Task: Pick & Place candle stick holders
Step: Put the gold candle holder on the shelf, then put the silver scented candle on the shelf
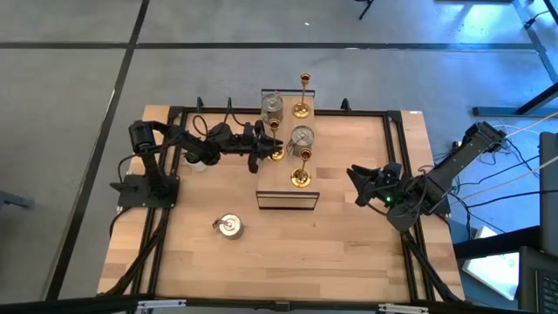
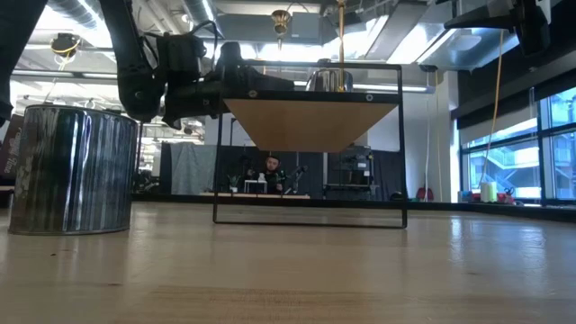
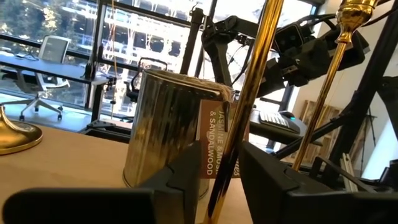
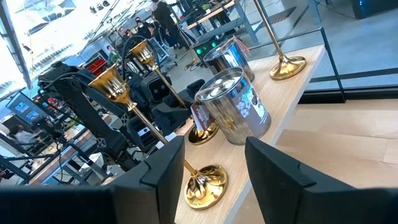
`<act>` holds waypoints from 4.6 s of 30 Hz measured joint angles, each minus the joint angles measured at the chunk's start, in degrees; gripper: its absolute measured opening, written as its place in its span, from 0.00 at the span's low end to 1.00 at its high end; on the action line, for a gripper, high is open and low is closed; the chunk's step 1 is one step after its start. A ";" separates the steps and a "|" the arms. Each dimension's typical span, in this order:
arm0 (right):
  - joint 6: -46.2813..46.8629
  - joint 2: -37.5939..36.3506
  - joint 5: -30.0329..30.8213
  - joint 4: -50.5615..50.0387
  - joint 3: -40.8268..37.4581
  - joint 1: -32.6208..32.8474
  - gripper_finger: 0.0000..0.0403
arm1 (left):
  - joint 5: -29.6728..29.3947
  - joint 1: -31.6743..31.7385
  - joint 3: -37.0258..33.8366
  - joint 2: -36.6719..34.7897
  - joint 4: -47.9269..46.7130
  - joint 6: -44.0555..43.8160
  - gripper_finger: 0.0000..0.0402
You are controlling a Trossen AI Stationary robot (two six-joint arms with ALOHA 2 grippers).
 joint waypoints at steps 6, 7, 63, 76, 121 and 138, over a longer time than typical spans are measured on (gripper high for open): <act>0.00 -0.01 0.00 0.00 0.00 -0.01 0.43 | -0.10 0.02 0.02 0.00 -0.22 0.02 0.31; 0.00 -0.01 0.00 0.00 0.00 0.00 0.43 | -0.02 0.02 0.02 -0.01 -0.26 0.17 0.31; -1.06 0.01 -0.53 0.03 0.00 -0.02 0.43 | 13.51 9.76 -0.04 -34.02 -64.83 14.33 0.32; -2.54 0.01 -10.85 0.25 0.00 0.02 0.43 | 13.90 3.84 -0.04 -39.07 -66.89 -17.48 0.32; -12.63 -0.01 -28.03 4.25 0.00 0.11 0.43 | -55.25 -58.17 13.62 -39.13 -129.72 -86.14 0.17; -9.75 1.23 -28.05 9.21 -0.02 0.11 0.43 | -41.28 -58.99 13.62 -26.60 -121.60 -92.83 0.01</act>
